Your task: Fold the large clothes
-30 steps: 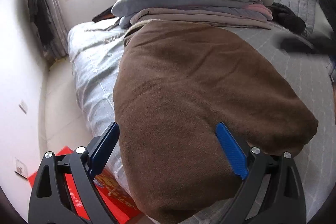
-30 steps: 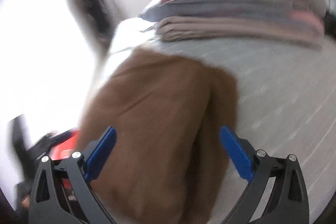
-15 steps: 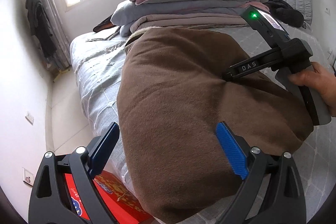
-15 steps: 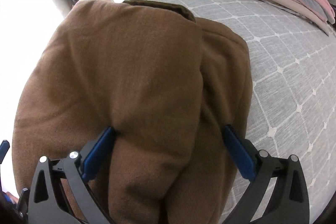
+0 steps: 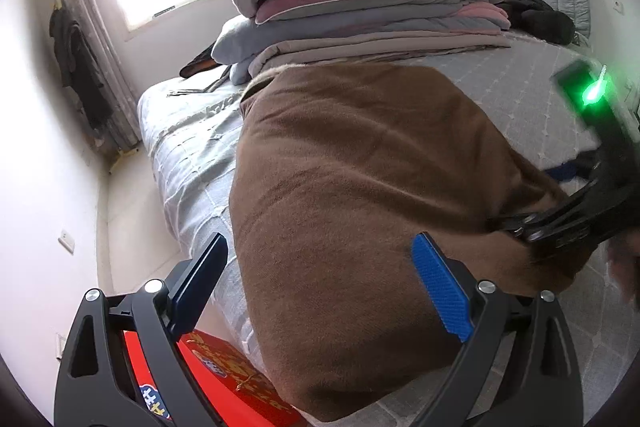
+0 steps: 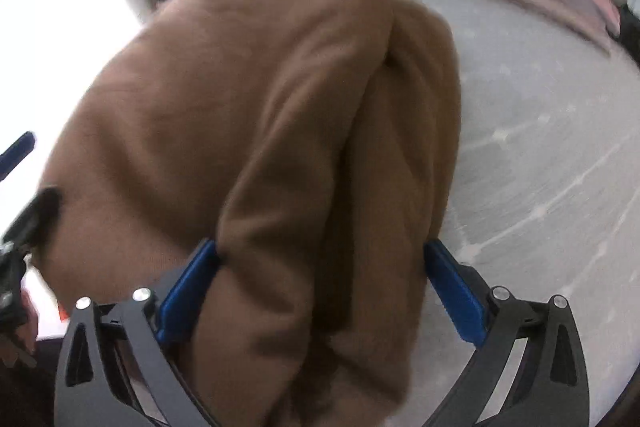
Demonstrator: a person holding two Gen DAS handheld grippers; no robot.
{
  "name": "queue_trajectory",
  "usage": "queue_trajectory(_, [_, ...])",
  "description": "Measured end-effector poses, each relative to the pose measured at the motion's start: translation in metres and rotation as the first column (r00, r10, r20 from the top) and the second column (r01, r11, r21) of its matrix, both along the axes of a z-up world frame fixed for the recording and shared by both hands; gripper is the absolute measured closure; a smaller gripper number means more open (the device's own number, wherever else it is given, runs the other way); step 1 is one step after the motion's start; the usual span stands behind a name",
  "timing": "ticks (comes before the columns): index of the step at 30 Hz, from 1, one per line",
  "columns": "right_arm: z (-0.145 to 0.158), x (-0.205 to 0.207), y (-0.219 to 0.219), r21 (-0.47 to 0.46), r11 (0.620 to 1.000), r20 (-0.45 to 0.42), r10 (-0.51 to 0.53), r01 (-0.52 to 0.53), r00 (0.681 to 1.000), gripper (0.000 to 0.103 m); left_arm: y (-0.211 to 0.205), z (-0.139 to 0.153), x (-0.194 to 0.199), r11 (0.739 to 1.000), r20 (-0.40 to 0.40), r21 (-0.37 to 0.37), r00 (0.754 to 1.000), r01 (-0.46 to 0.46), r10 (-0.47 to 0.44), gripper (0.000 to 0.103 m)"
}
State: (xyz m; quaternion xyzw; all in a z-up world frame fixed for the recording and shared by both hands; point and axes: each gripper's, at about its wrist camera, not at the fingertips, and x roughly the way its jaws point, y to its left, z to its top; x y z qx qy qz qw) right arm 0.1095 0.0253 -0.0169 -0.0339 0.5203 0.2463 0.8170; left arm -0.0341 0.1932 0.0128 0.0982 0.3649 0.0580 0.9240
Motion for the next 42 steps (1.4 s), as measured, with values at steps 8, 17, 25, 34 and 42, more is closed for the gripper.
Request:
queue_trajectory(8, [0.022,-0.002,-0.019,0.084,0.985,-0.122,-0.14,0.151,0.983,0.006,-0.004,0.01,-0.004,1.0,0.032,0.003,0.999,-0.018,0.018,0.013])
queue_trajectory(17, [0.115,-0.104,-0.007,0.017,0.962,0.36,-0.259,0.272,0.896,0.006,0.0,0.043,-0.036,0.982,0.08,-0.179,0.994,-0.064,0.08,0.013])
queue_trajectory(25, [0.105,-0.123,-0.001,0.027,0.922,0.317,-0.375,0.387,0.871,0.006,-0.001,0.047,-0.052,0.97,0.06,-0.225,0.992,-0.092,0.108,0.013])
queue_trajectory(34, [0.107,-0.127,0.003,0.001,0.907,0.334,-0.398,0.422,0.855,0.006,0.017,0.045,-0.048,0.941,0.025,-0.297,0.984,-0.162,0.177,0.013])
queue_trajectory(42, [0.104,-0.121,0.01,-0.034,0.908,0.344,-0.382,0.418,0.858,0.006,0.008,0.041,-0.044,0.948,0.008,-0.272,0.985,-0.163,0.172,0.012])
